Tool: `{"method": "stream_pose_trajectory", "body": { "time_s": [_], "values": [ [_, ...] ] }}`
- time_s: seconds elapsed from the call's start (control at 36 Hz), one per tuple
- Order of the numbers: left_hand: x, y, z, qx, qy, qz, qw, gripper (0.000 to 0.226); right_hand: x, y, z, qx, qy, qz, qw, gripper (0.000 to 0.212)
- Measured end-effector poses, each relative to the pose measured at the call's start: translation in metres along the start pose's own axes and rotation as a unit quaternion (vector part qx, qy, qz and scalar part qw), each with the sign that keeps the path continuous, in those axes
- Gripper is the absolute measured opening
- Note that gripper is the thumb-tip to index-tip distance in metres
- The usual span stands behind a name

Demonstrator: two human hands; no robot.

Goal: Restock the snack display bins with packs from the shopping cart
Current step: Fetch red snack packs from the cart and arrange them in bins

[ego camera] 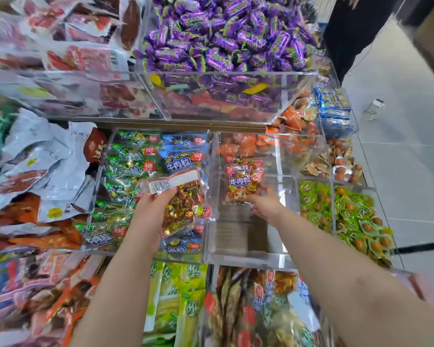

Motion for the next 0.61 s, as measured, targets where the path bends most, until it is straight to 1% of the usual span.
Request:
{"method": "stream_pose_trajectory", "body": {
  "time_s": [0.03,0.06,0.08,0.11,0.14,0.19,0.25,0.28,0.31,0.39,0.42,0.47,0.56,0.61],
  "values": [
    [-0.002,-0.001,-0.001,0.002,0.005,-0.001,1.000,0.020,0.000,-0.001,0.001,0.071,0.007,0.022,0.997,0.070],
    [-0.003,-0.001,-0.003,0.003,0.006,-0.001,1.000,0.017,0.000,-0.004,0.001,0.146,0.035,0.034,0.988,0.077],
    [-0.003,-0.002,-0.005,0.002,0.003,0.003,1.000,0.016,-0.001,-0.008,0.002,0.206,0.074,0.034,0.975,0.079],
    [-0.003,-0.003,-0.007,-0.001,-0.003,0.008,1.000,0.017,-0.003,-0.011,0.002,0.239,0.109,0.033,0.964,0.079],
    [-0.003,-0.004,-0.009,-0.006,-0.011,0.010,1.000,0.019,-0.006,-0.015,0.000,0.247,0.125,0.035,0.960,0.077],
    [-0.001,-0.004,-0.011,-0.016,-0.024,0.008,1.000,0.022,-0.015,-0.023,-0.003,0.224,0.126,0.046,0.965,0.066],
    [0.000,-0.003,-0.012,-0.021,-0.033,0.006,0.999,0.021,-0.022,-0.030,-0.006,0.182,0.131,0.068,0.972,0.047],
    [0.000,-0.003,-0.013,-0.020,-0.036,0.007,0.999,0.021,-0.025,-0.034,-0.008,0.163,0.134,0.078,0.974,0.045],
    [0.000,-0.003,-0.013,-0.019,-0.036,0.009,0.999,0.020,-0.027,-0.037,-0.011,0.148,0.129,0.084,0.977,0.048],
    [0.003,-0.002,-0.015,-0.015,-0.037,0.012,0.999,0.018,-0.033,-0.040,-0.028,0.113,0.088,0.074,0.987,0.077],
    [0.005,-0.001,-0.016,-0.011,-0.042,0.014,0.999,0.017,-0.034,-0.039,-0.032,0.109,0.082,0.063,0.989,0.083],
    [0.007,0.000,-0.020,-0.002,-0.062,0.018,0.998,0.015,-0.036,-0.036,-0.033,0.102,0.099,0.054,0.988,0.091],
    [0.009,0.001,-0.023,-0.003,-0.072,0.042,0.997,0.018,-0.038,-0.031,-0.029,0.040,0.106,0.027,0.993,0.100],
    [0.010,0.003,-0.026,0.001,-0.074,0.047,0.996,0.019,-0.029,-0.030,-0.024,0.036,0.142,0.019,0.989,0.109]
  ]
}}
Point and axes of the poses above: each hand's wrist, its own x-axis away from the middle knuckle, its own z-axis out of the back of the hand, y = z × x, the point moved 4 cm from there along -x, towards the middle knuckle
